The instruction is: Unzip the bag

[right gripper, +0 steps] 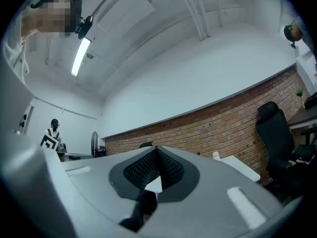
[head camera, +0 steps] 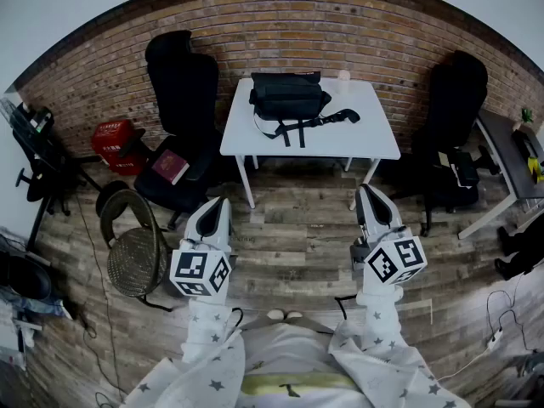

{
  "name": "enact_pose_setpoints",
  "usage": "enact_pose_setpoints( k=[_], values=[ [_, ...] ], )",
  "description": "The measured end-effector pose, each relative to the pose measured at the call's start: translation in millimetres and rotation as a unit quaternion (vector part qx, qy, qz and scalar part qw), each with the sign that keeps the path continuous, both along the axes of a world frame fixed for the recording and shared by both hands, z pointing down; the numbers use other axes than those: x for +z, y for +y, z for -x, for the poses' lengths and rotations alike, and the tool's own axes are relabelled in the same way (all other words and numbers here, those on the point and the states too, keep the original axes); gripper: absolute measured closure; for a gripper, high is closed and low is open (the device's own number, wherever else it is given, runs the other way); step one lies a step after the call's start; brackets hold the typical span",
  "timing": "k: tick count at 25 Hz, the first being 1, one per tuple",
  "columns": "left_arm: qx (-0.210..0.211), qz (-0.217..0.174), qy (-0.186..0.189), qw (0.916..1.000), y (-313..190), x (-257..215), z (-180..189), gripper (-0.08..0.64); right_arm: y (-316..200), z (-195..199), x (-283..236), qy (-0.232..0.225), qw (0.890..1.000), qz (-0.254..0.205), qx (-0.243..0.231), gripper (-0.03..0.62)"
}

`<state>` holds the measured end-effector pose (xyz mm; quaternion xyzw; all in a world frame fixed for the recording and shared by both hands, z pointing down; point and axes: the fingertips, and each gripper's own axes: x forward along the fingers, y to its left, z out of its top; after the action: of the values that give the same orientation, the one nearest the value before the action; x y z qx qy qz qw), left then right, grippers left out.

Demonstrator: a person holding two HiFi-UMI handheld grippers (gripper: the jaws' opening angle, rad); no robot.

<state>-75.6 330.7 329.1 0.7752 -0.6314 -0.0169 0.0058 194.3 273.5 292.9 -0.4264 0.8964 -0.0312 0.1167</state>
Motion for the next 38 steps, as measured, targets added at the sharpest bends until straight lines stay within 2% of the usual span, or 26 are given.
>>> enact_pose_setpoints(
  k=[14,20,24,31,38],
  values=[
    [-0.008,0.01,-0.002,0.9999,4,4,-24,0.561,-9,-27,8,-0.022,1.0,0.007,-0.006,0.588],
    [-0.036,0.02,0.007,0.9991,9,9,-13,0.561,-15,-16,13,-0.028,0.999,0.018,-0.027,0.588],
    [-0.039,0.022,0.008,0.9989,2,13,-14,0.561,-26,-20,19,-0.034,0.999,0.022,-0.029,0.588],
    [-0.037,0.029,0.008,0.9989,-35,19,-8,0.561,-63,-13,26,-0.036,0.999,0.031,-0.025,0.588],
    [-0.026,0.04,0.017,0.9987,-101,32,4,0.561,-122,1,39,-0.031,0.998,0.044,-0.018,0.588]
  ],
)
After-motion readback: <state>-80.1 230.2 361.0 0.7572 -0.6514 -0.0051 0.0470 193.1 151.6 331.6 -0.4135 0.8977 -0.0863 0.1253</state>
